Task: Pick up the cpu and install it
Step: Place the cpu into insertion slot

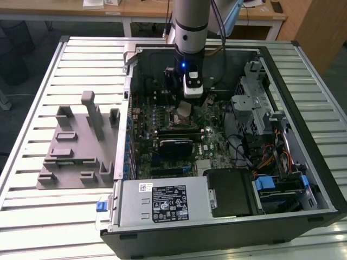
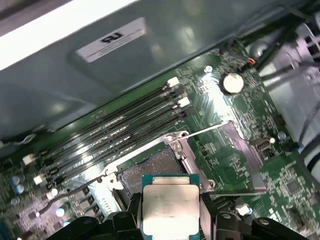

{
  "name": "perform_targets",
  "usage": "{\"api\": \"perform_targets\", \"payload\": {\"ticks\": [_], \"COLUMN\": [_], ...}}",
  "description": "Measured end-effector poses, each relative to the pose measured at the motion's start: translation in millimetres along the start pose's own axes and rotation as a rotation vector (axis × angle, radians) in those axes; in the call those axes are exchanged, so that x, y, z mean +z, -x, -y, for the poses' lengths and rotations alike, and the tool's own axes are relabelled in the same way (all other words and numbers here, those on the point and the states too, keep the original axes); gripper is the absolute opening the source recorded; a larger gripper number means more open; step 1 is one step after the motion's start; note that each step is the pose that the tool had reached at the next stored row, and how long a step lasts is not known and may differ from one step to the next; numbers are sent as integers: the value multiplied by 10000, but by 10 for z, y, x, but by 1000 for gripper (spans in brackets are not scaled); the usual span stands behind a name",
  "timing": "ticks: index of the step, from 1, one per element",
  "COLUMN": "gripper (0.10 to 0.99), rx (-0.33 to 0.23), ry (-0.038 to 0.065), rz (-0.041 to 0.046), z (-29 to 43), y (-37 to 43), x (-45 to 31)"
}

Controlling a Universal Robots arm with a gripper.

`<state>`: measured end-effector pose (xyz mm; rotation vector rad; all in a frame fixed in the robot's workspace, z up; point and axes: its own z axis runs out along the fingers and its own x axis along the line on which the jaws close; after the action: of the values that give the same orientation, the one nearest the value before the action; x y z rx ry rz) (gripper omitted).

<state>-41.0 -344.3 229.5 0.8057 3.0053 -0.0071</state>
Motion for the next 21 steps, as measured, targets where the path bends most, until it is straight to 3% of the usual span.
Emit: {"api": "perform_targets", "payload": {"ticks": [21], "gripper": [541], "rx": [2612], "ry": [-81], "rz": [10], "z": [0], "y": [0], "x": [10]}}
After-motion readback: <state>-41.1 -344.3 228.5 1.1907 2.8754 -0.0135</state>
